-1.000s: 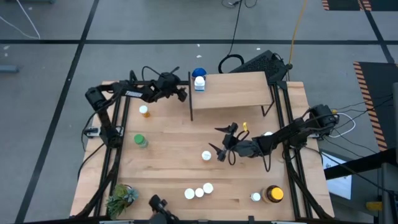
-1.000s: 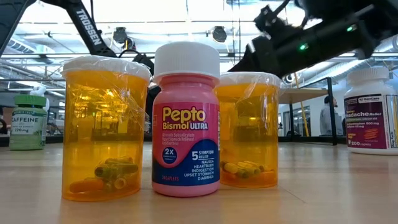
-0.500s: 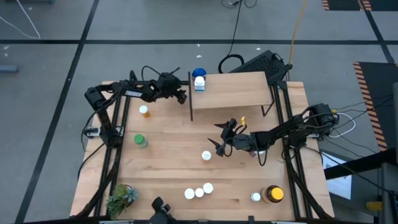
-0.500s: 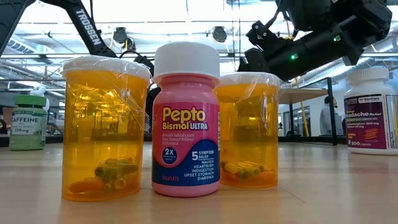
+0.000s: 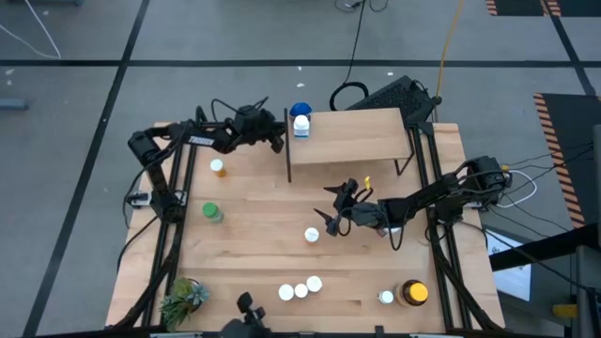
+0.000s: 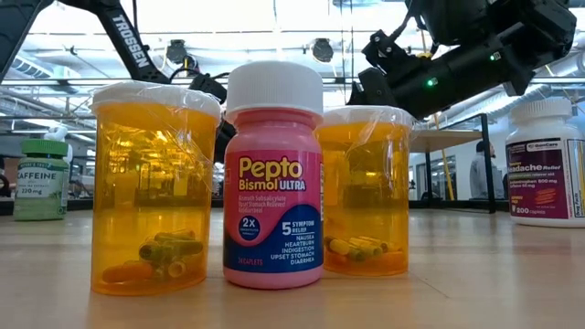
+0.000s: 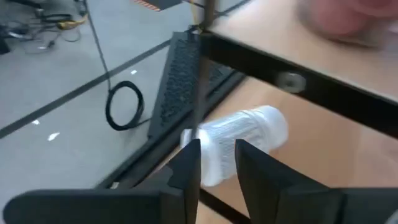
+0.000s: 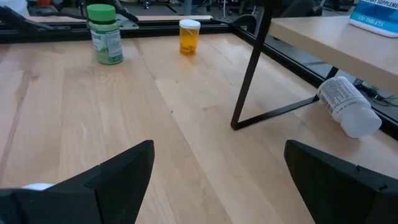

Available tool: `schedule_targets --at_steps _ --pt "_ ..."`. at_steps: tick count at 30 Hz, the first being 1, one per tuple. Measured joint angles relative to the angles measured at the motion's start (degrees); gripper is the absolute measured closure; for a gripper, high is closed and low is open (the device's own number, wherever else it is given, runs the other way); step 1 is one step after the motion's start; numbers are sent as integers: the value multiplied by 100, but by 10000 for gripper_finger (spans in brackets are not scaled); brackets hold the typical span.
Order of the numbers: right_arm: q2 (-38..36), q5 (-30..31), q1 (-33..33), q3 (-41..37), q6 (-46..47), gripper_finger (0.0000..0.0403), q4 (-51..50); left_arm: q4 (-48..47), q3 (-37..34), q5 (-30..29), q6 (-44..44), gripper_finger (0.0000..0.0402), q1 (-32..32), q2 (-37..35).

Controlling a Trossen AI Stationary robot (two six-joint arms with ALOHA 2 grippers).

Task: Pick and place medicine bottles onto shelf by color
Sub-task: Adjust the shelf on the table

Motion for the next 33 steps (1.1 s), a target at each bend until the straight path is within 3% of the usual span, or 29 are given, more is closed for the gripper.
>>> schedule_targets --at_steps 16,22,33 --pt "0 2 2 1 87 46 -87 55 347 -258 -196 305 307 2" --pt "0 3 4 1 192 46 -182 -511 849 -242 -70 305 306 124" --pt "0 4 40 2 270 46 -444 -2539 1231 -411 -71 304 478 -75"
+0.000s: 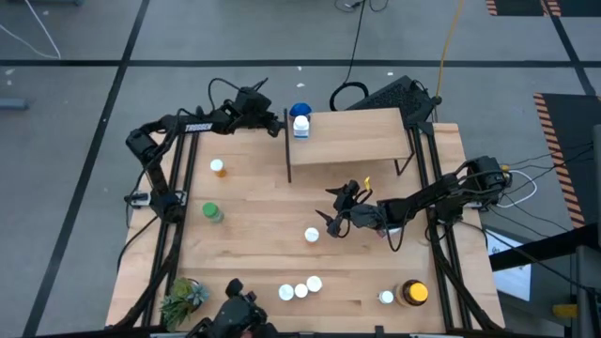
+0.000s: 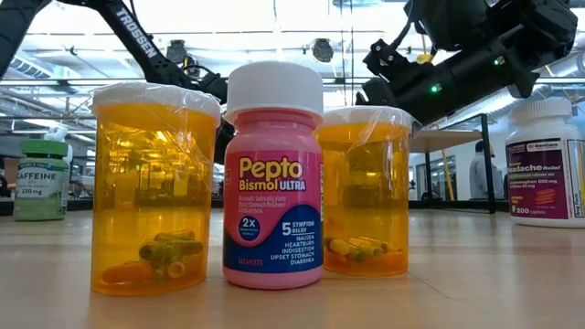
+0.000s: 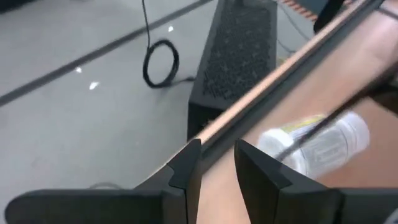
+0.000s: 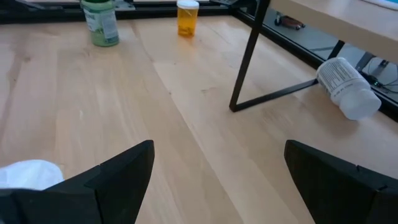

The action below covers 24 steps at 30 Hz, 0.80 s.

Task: Pick and place medicine bottles onto shelf by color
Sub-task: Adjust the shelf on the table

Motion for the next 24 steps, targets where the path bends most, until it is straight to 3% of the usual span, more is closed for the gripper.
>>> schedule_targets --at_steps 4,9,17,24 --pt "0 0 -1 0 22 46 -87 -398 -33 210 -321 304 -63 -152" --pt "0 0 2 0 22 46 -135 -175 -330 276 -856 304 -184 -150" --pt "0 0 36 0 35 46 -172 1116 -683 481 -1057 304 -427 -34" --pt "0 0 36 0 71 46 -174 1650 -687 486 -1155 304 -552 258"
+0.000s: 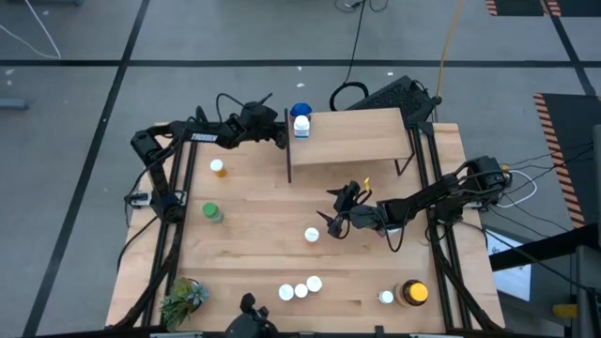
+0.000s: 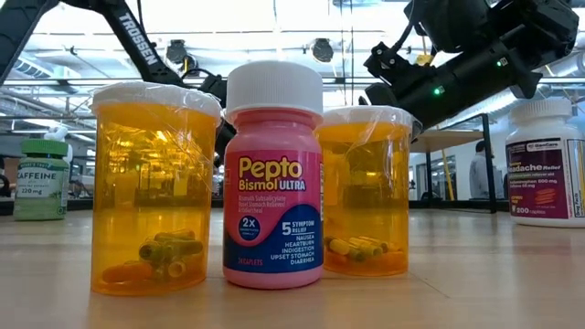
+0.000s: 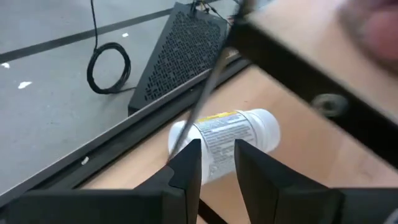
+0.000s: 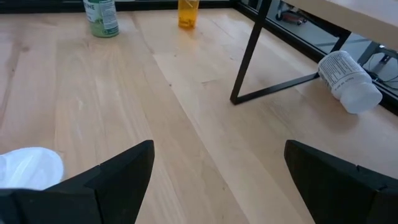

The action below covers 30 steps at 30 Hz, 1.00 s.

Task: Pick and place medicine bottles onto shelf by color
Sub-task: Adjust the shelf on the table

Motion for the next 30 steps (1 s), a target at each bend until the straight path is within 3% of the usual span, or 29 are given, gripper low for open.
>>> schedule_targets --at_steps 23,30 --pt "0 0 0 0 58 46 17 658 11 -86 81 305 384 140" --pt "0 0 0 0 103 46 -46 -112 15 256 432 304 323 140"
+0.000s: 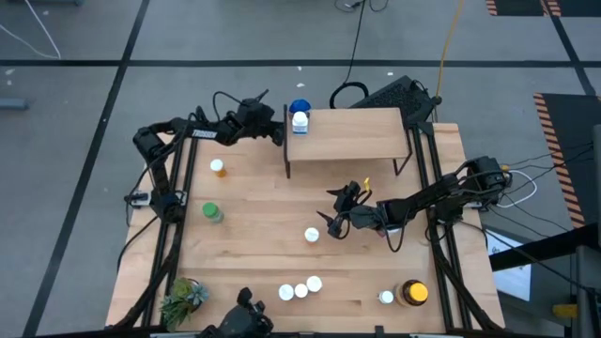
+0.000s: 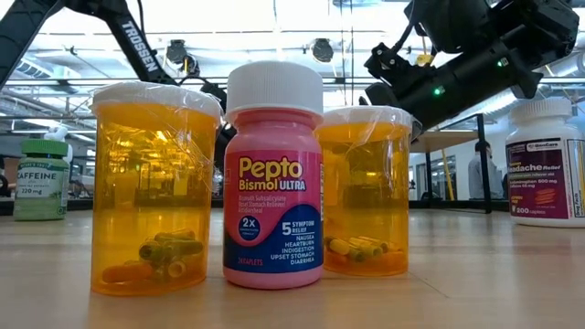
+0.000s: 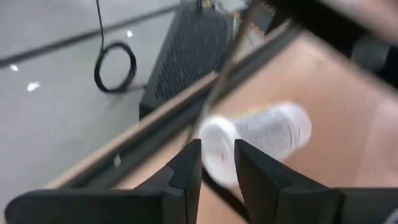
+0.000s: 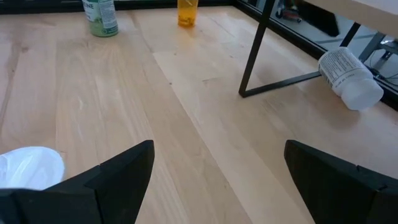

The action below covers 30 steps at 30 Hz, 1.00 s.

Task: Pick and place medicine bottles onto shelf by color
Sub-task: Adjust the shelf on the table

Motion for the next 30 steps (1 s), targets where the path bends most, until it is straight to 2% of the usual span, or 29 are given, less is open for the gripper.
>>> schedule_targets --at_steps 6,10,12,30 --pt "0 -1 -51 0 118 46 -126 -228 0 -43 -25 304 -96 -2" --pt "0 0 -70 0 128 46 -109 -184 -2 -743 -126 304 -263 30" --pt "0 -1 -68 0 159 46 -107 -168 -2 -820 -179 304 -293 83" --pt "0 -2 -39 0 231 46 -197 -89 0 -773 -199 304 -188 260"
